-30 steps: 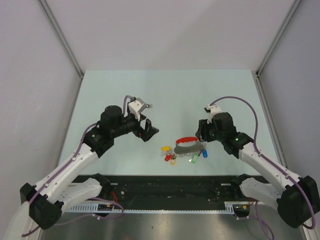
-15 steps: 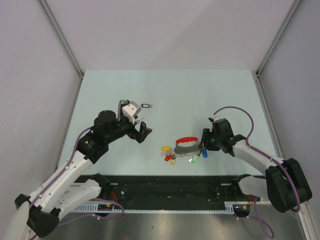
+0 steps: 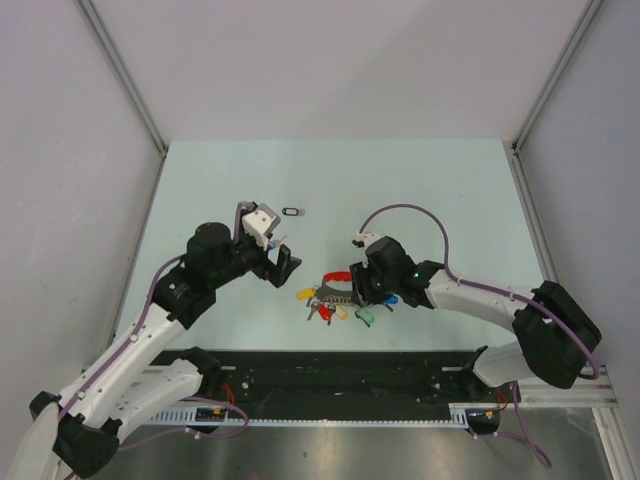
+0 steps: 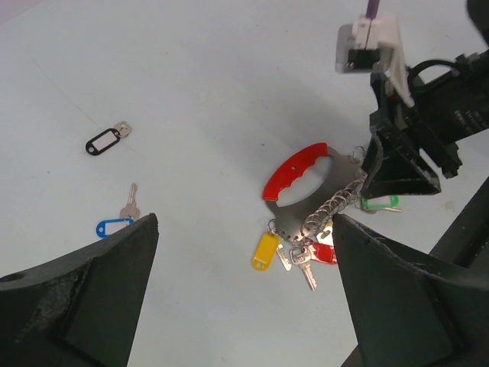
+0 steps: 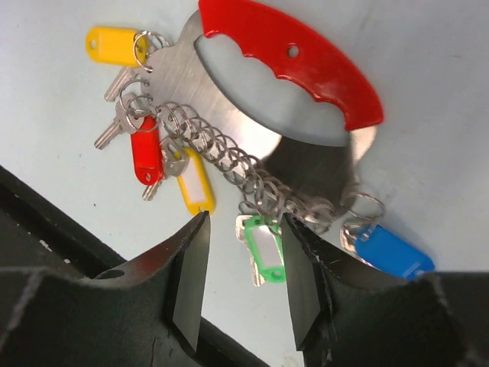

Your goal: Put the keys on the keyring

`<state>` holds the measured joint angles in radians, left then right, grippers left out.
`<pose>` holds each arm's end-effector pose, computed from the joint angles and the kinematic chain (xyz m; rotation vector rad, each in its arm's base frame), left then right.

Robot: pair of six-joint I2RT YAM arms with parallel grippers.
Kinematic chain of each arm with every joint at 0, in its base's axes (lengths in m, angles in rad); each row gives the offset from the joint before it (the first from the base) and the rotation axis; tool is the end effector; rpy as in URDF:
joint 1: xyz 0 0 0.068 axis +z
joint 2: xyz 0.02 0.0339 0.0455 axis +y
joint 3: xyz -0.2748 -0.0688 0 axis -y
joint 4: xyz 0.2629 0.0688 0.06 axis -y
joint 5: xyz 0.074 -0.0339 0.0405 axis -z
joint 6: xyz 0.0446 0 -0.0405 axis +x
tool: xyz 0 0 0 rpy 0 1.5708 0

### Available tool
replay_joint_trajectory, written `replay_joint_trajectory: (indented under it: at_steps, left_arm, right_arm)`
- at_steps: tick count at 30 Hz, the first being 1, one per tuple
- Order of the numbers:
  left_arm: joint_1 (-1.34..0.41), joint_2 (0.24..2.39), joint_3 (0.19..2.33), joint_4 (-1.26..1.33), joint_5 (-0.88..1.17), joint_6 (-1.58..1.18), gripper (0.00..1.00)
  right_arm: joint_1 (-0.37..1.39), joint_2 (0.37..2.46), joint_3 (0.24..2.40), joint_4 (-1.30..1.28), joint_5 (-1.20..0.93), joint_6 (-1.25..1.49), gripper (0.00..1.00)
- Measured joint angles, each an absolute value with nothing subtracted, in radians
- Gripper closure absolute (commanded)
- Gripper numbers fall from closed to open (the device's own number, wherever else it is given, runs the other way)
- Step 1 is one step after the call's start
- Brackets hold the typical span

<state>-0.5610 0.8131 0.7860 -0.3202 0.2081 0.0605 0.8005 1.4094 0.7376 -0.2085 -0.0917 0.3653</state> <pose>0.1697 -0.1175 0.3259 0.7292 1.8053 -0.5338 0.2021 0.2141 0.1768 -0.5912 2.4790 0.6021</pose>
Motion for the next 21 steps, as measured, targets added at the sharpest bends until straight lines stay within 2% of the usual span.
replay_joint_trajectory:
  at_steps: [7,12,20,21]
  left_arm:
    - [-0.555,0.811,0.78,-0.321,0.211,0.06,0.0]
    - [-0.546,0.81,0.78,-0.321,0.212,0.06,0.0]
    - [-0.546,0.809,0.772,-0.32,0.213,0.06,0.0]
    - [-0.546,0.809,0.771,-0.32,0.213,0.06,0.0]
  right_arm:
    - [0.723,1.222,0.741,-0.337,0.024,0.334,0.5]
    - [0.61,1.224,0.741,-0.388,0.033,0.265,0.5]
    - [0.657,1.322,0.741,-0.36,0.018,0.208,0.58]
    - [0.666,1.333,0.741,-0.352,0.019,0.208,0.63]
